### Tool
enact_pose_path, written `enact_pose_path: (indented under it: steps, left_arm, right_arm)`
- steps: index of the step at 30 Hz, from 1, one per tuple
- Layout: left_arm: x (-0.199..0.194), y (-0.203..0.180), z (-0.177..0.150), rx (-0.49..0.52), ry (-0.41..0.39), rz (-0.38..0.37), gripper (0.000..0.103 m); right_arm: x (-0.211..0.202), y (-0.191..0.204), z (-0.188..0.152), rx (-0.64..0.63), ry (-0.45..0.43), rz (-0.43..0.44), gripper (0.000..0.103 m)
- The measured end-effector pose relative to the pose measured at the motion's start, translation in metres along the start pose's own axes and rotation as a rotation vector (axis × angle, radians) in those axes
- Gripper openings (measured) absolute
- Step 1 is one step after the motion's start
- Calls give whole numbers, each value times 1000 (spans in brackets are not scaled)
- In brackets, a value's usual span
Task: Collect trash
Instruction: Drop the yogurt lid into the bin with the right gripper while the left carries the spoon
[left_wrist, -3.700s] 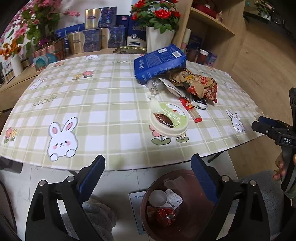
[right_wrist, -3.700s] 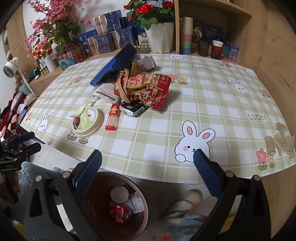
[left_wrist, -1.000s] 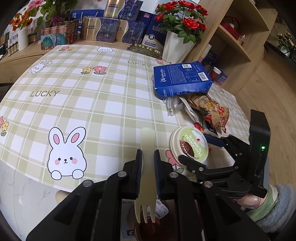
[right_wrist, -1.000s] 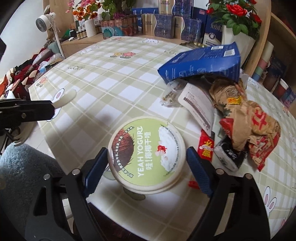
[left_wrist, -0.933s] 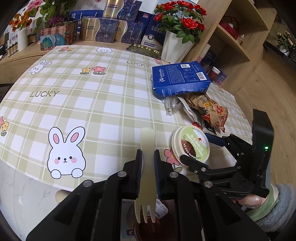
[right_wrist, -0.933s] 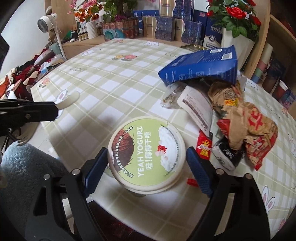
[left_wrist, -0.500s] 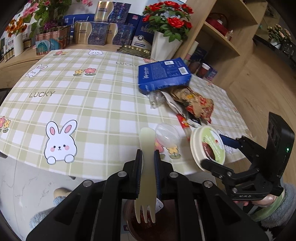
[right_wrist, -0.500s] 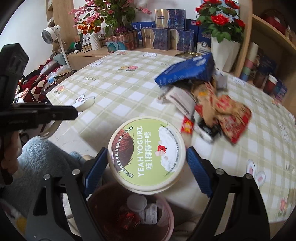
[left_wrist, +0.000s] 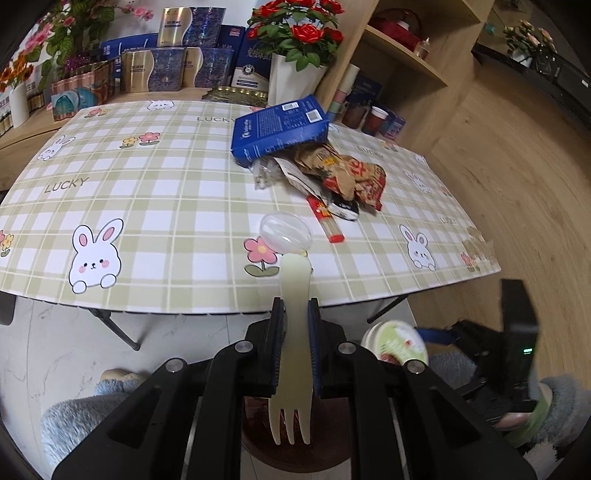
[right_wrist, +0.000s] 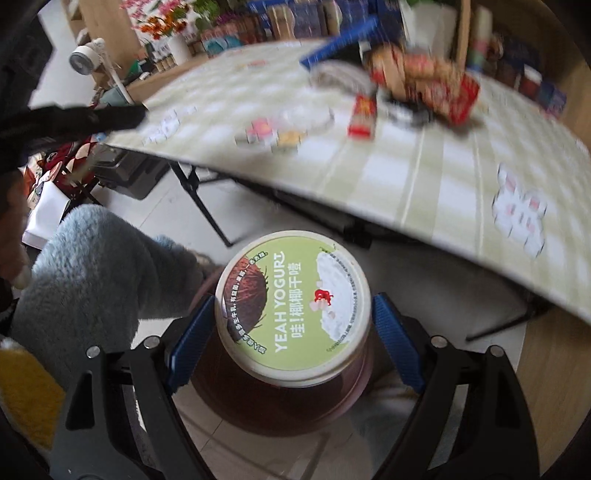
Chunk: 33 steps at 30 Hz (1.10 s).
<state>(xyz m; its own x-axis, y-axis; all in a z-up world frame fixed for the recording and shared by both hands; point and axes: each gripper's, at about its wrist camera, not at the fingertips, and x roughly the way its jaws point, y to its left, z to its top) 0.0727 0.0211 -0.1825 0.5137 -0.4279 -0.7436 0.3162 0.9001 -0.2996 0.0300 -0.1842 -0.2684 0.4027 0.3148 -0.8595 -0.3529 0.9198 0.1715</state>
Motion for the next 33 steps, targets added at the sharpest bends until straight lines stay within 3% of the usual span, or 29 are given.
enact_pose_path:
  steps: [7, 15, 17, 20, 33]
  left_arm:
    - [3, -8, -10, 20, 27, -2, 13]
    - [12, -10, -15, 24, 52, -6, 13]
    - [13, -11, -16, 25, 58, -9, 13]
    - [17, -12, -18, 31, 68, -10, 13]
    - [54, -11, -50, 57, 201, 1, 13]
  right_arm:
    - [34, -4, -16, 48, 135, 31, 85]
    - [47, -7, -19, 70, 179, 38, 89]
    - [42, -7, -15, 73, 152, 35, 94]
    - [32, -10, -10, 74, 113, 18, 94]
    - [-36, -28, 1, 112, -287, -278, 97]
